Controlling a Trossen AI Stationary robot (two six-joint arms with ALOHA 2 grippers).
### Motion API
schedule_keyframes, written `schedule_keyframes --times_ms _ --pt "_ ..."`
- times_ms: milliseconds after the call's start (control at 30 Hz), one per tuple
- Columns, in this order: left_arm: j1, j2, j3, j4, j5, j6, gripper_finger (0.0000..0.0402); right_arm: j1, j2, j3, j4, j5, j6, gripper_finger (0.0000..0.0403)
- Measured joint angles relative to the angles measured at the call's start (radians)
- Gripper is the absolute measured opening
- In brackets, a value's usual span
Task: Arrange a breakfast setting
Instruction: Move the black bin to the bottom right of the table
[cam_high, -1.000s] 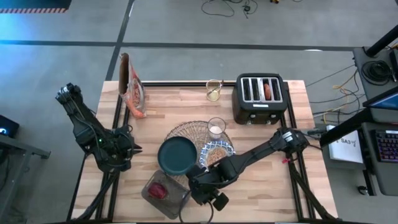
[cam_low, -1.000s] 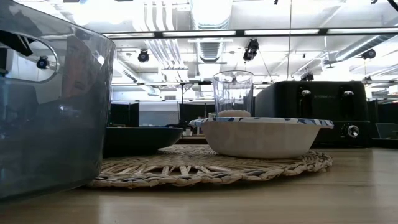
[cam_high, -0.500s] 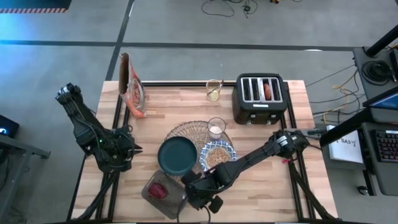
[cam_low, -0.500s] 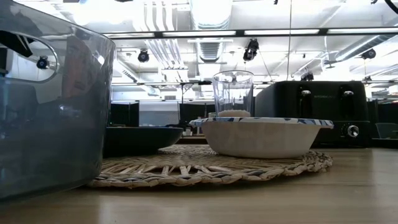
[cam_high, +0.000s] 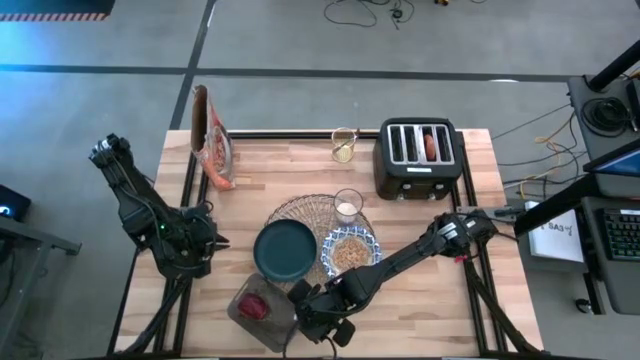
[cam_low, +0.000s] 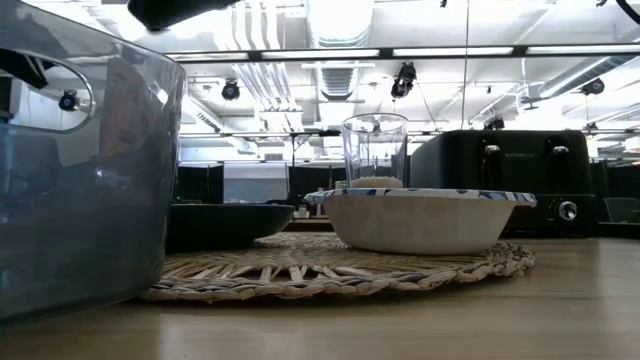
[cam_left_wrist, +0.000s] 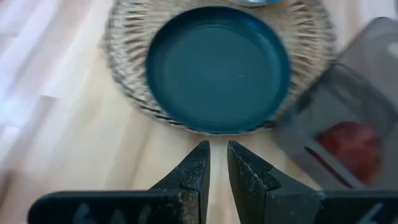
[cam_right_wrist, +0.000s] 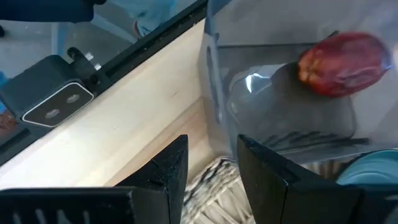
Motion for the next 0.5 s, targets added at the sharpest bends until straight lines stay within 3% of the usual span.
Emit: schedule_keyframes --times_ms 167,500 --pt "0.002 0.005 0.0 0.096 0.169 0.072 0.0039 0.007 -0.01 -0.001 -0.002 0.009 0.006 0.0127" --pt "0.063 0.11 -0.002 0.11 0.142 -0.056 0.0039 0.013 -0.048 -0.001 -0.114 0.031 0.074 0.0127"
